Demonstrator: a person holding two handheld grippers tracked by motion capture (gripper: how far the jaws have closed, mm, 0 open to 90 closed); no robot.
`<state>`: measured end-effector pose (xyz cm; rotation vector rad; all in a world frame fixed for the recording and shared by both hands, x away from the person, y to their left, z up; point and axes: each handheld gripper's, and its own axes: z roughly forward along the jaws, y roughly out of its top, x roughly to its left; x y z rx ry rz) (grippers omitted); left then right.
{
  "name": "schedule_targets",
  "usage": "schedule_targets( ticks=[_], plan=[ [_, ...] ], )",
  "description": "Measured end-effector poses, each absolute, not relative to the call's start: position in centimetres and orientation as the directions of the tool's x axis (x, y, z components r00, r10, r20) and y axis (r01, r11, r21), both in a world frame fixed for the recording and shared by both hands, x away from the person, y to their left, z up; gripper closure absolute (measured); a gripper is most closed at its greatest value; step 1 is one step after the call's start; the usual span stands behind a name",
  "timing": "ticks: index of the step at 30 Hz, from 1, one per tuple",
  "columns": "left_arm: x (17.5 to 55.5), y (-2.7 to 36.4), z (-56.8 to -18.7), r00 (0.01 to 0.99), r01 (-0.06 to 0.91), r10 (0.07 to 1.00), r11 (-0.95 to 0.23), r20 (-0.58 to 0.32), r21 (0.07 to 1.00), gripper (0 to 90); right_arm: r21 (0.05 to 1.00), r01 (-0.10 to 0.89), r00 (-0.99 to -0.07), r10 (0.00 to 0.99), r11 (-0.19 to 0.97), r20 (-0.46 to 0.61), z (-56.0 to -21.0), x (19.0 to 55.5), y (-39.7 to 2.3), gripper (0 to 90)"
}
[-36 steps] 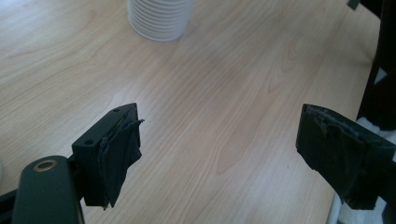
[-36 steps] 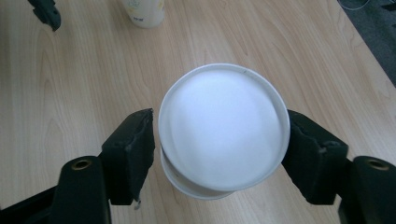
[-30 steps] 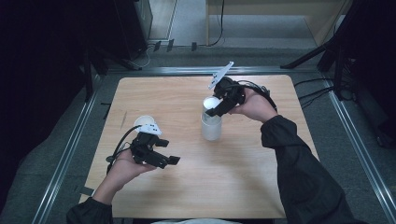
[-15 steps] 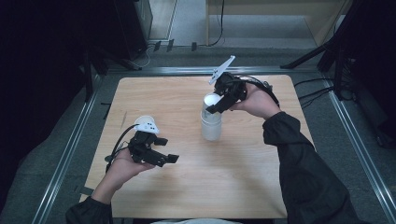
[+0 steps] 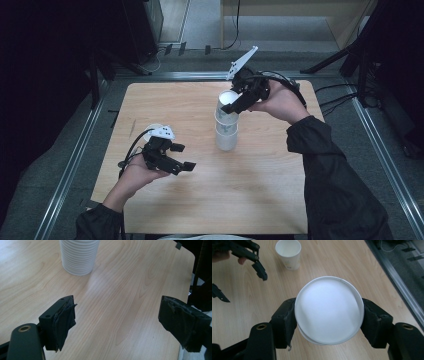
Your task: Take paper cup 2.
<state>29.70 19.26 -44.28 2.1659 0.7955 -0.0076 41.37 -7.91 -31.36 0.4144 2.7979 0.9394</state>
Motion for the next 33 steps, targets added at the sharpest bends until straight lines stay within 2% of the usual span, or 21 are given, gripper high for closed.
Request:
schedule_targets(
  ticks=[5,11,18,33],
  plan=[
    [30.4,19.3,-44.0,0.81,0.532,0.525,-0.474,-0.26,0.702,14.3,0.636,0.204,-0.947,0.315,0.744,-0.065,-29.4,40.2,-8.3,35.1],
    [31.0,18.8,-44.0,0.825,0.509,0.513,-0.491,-0.237,0.707,14.4,0.643,0.202,-0.951,0.305,0.738,-0.051,-28.8,38.3,-9.2,35.2],
    [31.9,18.2,-43.8,0.838,0.493,0.489,-0.492,-0.241,0.717,14.8,0.66,0.228,-0.948,0.317,0.716,-0.017,-30.4,36.7,-10.7,35.1],
    [32.7,16.4,-44.5,0.867,0.468,0.432,-0.531,-0.249,0.707,14.8,0.668,0.297,-0.935,0.349,0.682,0.06,-37.5,34.1,-13.8,35.3]
  ],
)
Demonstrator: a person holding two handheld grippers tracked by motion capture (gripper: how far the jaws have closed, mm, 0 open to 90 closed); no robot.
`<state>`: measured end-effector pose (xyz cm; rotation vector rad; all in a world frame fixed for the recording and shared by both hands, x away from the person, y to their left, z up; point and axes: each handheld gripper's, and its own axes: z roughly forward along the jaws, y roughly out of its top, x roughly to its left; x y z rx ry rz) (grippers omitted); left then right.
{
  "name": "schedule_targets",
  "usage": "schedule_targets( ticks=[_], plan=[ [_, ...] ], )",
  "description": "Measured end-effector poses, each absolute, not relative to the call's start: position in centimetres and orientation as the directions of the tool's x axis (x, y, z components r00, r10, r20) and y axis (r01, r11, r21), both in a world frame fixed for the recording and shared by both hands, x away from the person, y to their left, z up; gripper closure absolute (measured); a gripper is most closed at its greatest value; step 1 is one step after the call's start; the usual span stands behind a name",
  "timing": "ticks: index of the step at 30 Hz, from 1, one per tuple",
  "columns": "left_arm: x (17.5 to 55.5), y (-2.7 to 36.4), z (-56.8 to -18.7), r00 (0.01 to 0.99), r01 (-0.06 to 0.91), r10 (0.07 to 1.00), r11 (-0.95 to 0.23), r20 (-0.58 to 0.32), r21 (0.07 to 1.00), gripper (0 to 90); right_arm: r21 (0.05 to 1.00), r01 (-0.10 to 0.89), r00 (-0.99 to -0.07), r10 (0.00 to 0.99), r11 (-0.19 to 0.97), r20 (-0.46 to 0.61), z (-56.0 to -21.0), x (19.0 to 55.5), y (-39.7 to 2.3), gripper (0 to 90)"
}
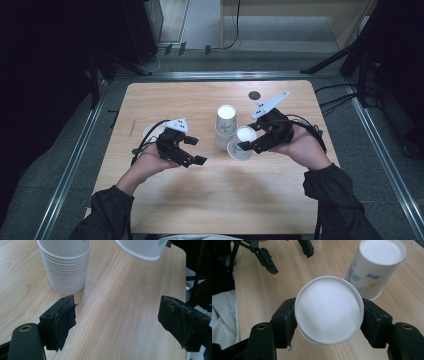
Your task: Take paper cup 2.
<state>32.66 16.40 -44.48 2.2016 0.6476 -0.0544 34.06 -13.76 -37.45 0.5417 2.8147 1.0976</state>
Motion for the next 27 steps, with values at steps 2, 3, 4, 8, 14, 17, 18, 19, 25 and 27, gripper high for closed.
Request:
schedule_targets(
  ticks=[2,3,4,8,14,17,18,19,25,27],
  plan=[
    [32.6,16.3,-44.5,0.87,0.463,0.429,-0.535,-0.245,0.707,14.7,0.671,0.297,-0.937,0.344,0.68,0.066,-38.3,33.8,-13.8,35.3],
    [32.6,16.3,-44.5,0.871,0.461,0.428,-0.537,-0.243,0.707,14.7,0.675,0.293,-0.939,0.338,0.677,0.069,-38.6,33.6,-13.8,35.4],
    [32.6,16.3,-44.5,0.872,0.458,0.427,-0.537,-0.24,0.709,14.8,0.676,0.288,-0.941,0.332,0.679,0.067,-39.0,33.4,-13.8,35.4],
    [32.6,16.2,-44.6,0.873,0.457,0.421,-0.537,-0.244,0.709,14.7,0.684,0.288,-0.942,0.329,0.67,0.074,-40.2,32.9,-13.8,35.4],
    [32.5,15.8,-44.8,0.879,0.449,0.412,-0.55,-0.239,0.704,14.7,0.692,0.303,-0.938,0.335,0.655,0.093,-41.9,32.4,-13.7,35.4],
    [32.4,15.7,-44.7,0.884,0.437,0.407,-0.547,-0.23,0.714,14.7,0.692,0.306,-0.938,0.333,0.654,0.099,-42.8,32.3,-13.6,35.4],
    [32.3,15.6,-44.7,0.885,0.436,0.405,-0.544,-0.23,0.717,14.7,0.691,0.307,-0.938,0.333,0.655,0.101,-42.9,32.2,-13.6,35.4],
    [32.3,15.6,-44.7,0.885,0.434,0.405,-0.542,-0.229,0.72,14.7,0.693,0.309,-0.937,0.332,0.651,0.106,-43.2,32.2,-13.5,35.4],
    [31.9,15.3,-45.1,0.886,0.443,0.39,-0.549,-0.251,0.709,14.2,0.709,0.323,-0.934,0.33,0.627,0.133,-44.2,32.3,-13.5,35.4],
    [31.7,15.0,-45.4,0.889,0.436,0.394,-0.566,-0.235,0.7,12.9,0.713,0.322,-0.936,0.323,0.623,0.14,-44.4,32.2,-13.2,35.4]
  ],
)
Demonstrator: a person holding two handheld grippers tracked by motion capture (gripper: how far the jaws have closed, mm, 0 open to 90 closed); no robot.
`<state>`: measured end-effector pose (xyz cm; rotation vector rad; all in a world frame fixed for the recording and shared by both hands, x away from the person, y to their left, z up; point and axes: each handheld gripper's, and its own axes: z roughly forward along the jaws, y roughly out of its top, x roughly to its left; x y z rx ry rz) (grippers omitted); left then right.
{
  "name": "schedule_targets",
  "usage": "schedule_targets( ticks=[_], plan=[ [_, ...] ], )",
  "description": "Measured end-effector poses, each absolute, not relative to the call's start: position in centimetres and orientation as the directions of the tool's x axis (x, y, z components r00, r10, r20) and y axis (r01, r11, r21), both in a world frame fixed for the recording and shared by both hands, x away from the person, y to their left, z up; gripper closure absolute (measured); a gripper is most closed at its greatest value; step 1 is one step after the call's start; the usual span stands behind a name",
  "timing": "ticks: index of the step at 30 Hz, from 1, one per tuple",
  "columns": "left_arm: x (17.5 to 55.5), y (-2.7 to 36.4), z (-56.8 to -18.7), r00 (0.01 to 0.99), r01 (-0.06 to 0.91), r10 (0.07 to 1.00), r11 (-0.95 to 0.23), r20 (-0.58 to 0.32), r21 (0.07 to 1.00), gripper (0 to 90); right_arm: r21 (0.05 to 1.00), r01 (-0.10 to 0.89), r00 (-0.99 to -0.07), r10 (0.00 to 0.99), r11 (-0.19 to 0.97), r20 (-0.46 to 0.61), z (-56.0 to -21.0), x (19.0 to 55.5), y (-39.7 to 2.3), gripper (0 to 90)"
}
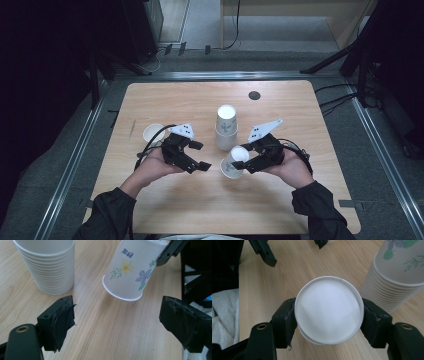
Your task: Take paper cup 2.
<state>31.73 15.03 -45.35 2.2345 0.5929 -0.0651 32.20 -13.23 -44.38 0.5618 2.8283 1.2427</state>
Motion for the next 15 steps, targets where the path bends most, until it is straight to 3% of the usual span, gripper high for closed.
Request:
schedule_targets(
  ticks=[15],
  plan=[
    [30.3,14.6,-46.2,0.899,0.411,0.374,-0.541,-0.228,0.734,12.7,0.768,0.284,-0.955,0.236,0.574,0.177,-43.6,32.6,-10.9,35.4]
  ],
)
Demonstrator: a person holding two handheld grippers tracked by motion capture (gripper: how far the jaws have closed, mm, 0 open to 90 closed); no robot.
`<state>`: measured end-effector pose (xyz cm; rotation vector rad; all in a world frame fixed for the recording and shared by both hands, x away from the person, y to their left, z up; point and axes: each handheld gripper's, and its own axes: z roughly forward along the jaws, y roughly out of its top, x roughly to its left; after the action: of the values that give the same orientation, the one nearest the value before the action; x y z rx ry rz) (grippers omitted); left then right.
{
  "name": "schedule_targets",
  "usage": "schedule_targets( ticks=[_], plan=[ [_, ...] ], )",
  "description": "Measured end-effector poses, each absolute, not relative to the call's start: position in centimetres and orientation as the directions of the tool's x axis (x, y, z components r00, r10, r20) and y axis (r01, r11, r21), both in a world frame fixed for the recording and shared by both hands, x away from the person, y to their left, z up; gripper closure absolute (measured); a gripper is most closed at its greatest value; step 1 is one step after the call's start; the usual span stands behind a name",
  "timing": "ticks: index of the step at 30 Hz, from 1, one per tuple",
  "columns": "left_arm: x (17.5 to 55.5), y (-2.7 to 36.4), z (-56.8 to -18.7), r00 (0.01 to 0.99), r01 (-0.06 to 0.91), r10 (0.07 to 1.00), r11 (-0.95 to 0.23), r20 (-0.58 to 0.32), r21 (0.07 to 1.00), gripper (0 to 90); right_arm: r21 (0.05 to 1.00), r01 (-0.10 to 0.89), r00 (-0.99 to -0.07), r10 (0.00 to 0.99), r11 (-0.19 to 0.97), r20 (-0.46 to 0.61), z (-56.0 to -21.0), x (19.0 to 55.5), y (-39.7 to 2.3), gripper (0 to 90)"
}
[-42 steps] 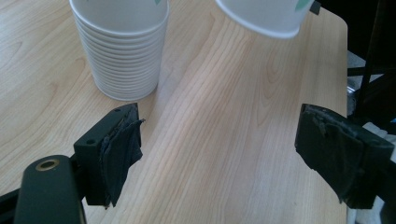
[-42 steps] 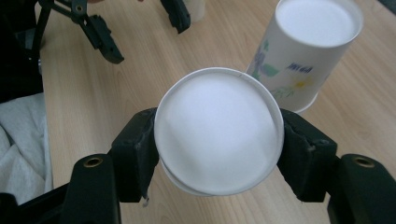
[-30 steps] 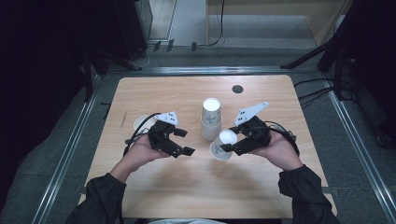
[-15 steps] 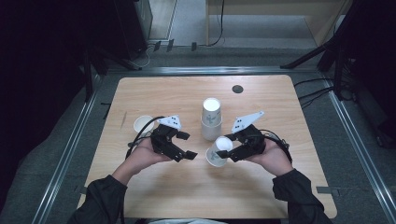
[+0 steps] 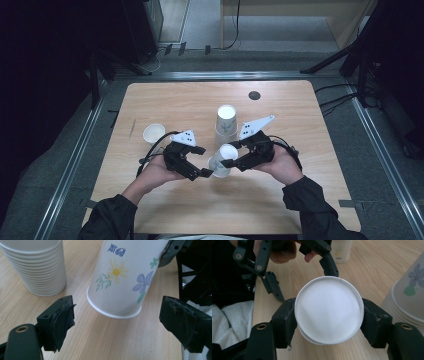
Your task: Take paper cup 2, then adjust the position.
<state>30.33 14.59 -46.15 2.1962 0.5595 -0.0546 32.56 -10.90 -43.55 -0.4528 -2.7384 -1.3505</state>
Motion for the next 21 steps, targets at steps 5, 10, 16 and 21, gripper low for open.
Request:
schedule_targets(
  ticks=[5,10,16,21],
  plan=[
    [30.0,14.6,-46.2,0.904,0.402,0.355,-0.523,-0.236,0.752,12.7,0.781,0.269,-0.961,0.209,0.564,0.18,-42.9,32.5,-10.1,35.4],
    [29.8,14.4,-46.3,0.908,0.393,0.348,-0.507,-0.235,0.767,12.8,0.794,0.277,-0.96,0.183,0.541,0.211,-42.4,32.5,-9.4,35.4],
    [29.6,14.0,-46.2,0.915,0.37,0.339,-0.49,-0.218,0.789,14.5,0.805,0.287,-0.958,0.158,0.52,0.239,-42.2,32.3,-9.0,35.5],
    [29.5,13.9,-46.1,0.929,0.337,0.314,-0.494,-0.197,0.802,25.1,0.803,0.286,-0.958,0.158,0.523,0.238,-42.2,32.2,-8.9,35.6]
  ],
)
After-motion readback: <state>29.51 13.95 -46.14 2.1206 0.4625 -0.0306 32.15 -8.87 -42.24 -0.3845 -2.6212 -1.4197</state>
